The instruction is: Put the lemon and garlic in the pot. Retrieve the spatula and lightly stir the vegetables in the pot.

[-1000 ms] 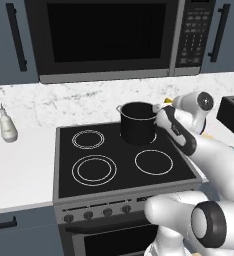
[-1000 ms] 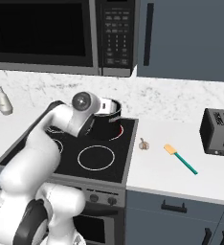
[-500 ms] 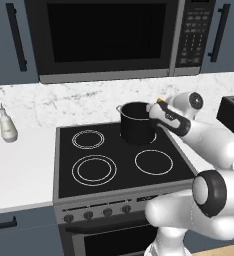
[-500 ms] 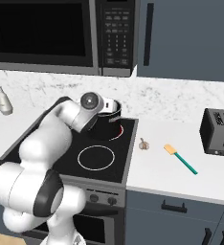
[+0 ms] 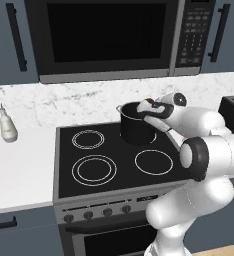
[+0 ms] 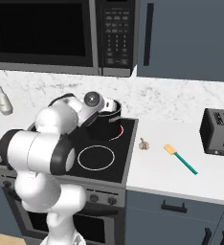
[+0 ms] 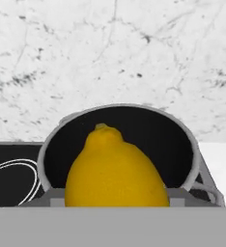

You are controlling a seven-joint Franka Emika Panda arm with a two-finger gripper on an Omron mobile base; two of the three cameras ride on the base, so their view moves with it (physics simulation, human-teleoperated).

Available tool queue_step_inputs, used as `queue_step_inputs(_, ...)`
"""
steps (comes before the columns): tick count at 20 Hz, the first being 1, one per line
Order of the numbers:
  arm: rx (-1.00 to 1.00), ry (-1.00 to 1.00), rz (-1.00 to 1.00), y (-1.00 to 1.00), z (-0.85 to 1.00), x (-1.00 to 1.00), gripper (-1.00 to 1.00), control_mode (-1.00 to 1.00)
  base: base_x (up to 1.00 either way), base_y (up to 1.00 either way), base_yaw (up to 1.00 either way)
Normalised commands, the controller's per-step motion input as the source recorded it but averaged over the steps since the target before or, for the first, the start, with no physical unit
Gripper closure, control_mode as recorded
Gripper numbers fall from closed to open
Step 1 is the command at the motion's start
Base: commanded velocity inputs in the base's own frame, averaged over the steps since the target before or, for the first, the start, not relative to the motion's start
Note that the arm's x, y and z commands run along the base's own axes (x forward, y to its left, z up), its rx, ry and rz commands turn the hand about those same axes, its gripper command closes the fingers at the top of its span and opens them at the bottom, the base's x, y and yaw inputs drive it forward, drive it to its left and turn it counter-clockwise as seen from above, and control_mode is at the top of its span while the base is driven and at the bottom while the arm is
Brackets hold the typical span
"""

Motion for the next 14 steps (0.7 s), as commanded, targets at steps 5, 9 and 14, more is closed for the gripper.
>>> queue_step_inputs(5, 0.00, 0.02, 0.00, 0.13, -0.31, 0.51, 1.00, -1.00, 0.00, 0.00, 0.00)
queue_step_inputs(9, -0.01, 0.02, 0.00, 0.06, -0.32, 0.44, 1.00, -1.00, 0.00, 0.00, 0.00)
queue_step_inputs(14, -0.04, 0.00, 0.00, 0.00, -0.35, 0.27, 1.00, -1.00, 0.00, 0.00, 0.00)
